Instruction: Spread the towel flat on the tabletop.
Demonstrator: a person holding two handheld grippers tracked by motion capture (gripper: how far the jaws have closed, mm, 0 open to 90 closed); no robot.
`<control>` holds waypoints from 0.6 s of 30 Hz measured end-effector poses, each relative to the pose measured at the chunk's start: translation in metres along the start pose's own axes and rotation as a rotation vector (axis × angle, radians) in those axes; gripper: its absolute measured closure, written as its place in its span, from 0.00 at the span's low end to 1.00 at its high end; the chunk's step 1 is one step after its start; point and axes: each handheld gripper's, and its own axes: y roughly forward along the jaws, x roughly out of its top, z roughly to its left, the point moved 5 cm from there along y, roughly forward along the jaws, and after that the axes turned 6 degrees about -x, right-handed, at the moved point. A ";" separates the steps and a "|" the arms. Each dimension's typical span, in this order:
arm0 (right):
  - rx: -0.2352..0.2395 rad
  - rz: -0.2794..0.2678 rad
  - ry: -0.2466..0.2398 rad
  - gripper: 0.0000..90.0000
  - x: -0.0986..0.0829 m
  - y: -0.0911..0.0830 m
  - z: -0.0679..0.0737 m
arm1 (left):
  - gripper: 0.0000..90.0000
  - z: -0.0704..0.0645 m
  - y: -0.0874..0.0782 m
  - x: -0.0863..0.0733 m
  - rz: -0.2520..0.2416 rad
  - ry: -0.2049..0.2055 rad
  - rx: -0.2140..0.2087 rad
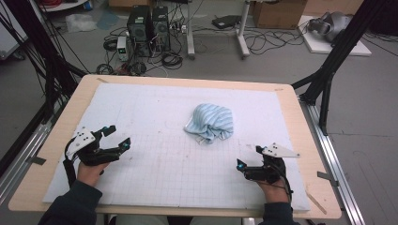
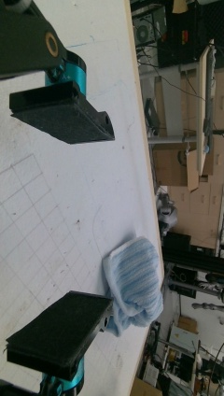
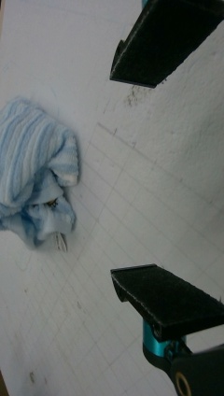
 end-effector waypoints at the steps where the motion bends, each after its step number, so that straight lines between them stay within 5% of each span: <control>1: 0.000 0.000 0.000 0.06 0.000 0.000 0.000 | 0.19 0.000 0.000 0.000 -0.001 -0.001 -0.001; 13: 0.070 -0.005 -0.046 0.07 0.013 0.010 0.027 | 0.19 0.001 0.003 -0.002 0.011 -0.012 -0.002; 18: 0.079 -0.007 -0.103 0.12 0.025 0.018 0.039 | 0.19 0.001 0.002 -0.002 0.012 -0.017 0.002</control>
